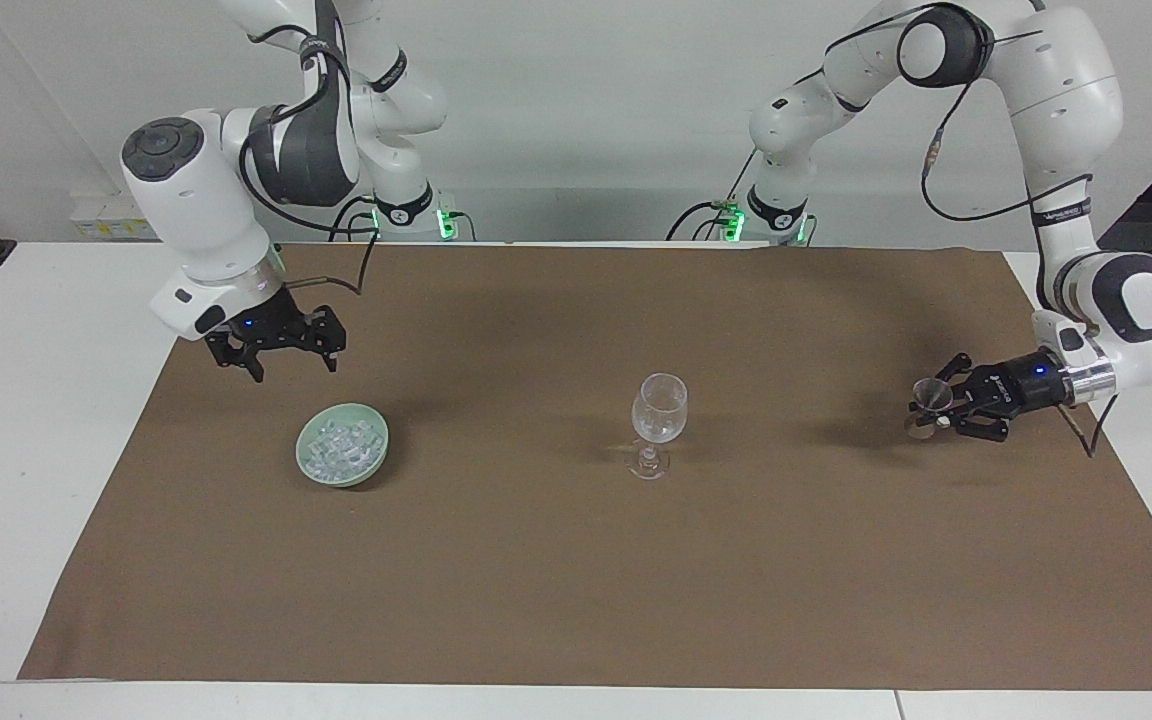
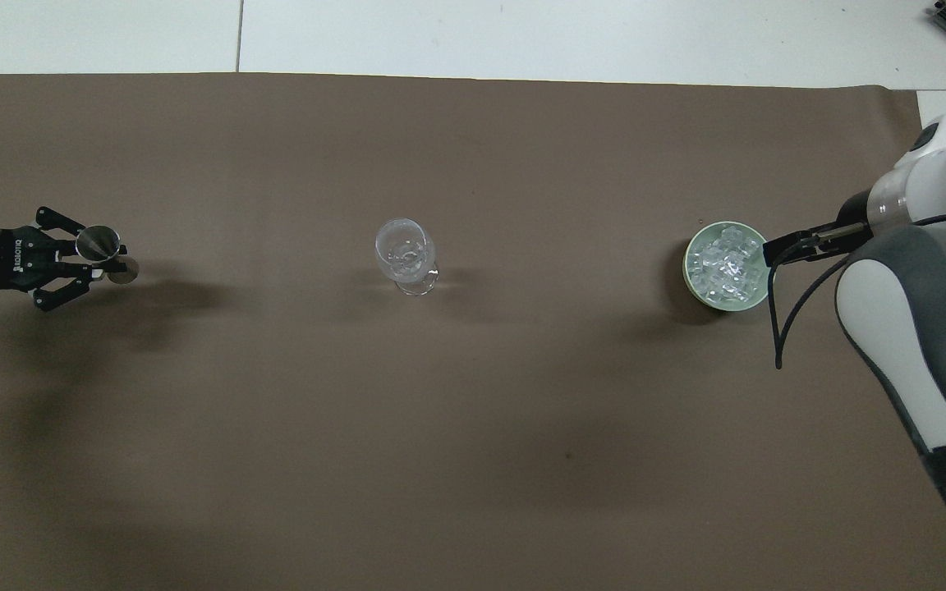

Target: Pour wine and add ice with both arms

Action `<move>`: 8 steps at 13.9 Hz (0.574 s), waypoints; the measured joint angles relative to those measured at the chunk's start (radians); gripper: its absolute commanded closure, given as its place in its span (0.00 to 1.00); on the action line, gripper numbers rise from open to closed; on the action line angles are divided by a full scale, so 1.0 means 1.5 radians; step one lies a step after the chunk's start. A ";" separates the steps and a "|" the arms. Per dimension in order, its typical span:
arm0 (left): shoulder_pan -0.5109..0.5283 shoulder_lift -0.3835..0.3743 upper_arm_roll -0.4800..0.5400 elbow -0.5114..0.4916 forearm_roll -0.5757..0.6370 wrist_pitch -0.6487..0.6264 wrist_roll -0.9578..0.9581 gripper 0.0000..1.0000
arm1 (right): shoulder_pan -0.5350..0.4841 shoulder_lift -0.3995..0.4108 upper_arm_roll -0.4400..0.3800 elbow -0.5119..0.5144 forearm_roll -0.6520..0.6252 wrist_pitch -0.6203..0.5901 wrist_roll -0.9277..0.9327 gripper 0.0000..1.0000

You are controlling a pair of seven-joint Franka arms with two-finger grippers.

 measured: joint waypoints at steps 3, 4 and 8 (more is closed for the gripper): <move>0.049 0.040 -0.003 0.000 -0.026 -0.036 0.050 1.00 | 0.010 0.003 0.001 -0.010 0.000 0.005 -0.021 0.00; 0.062 0.051 -0.004 0.000 -0.033 -0.052 0.057 1.00 | 0.015 0.004 0.001 -0.021 0.000 0.011 -0.037 0.00; 0.081 0.095 -0.005 0.000 -0.060 -0.074 0.085 1.00 | 0.023 0.015 0.001 -0.064 0.000 0.069 -0.121 0.00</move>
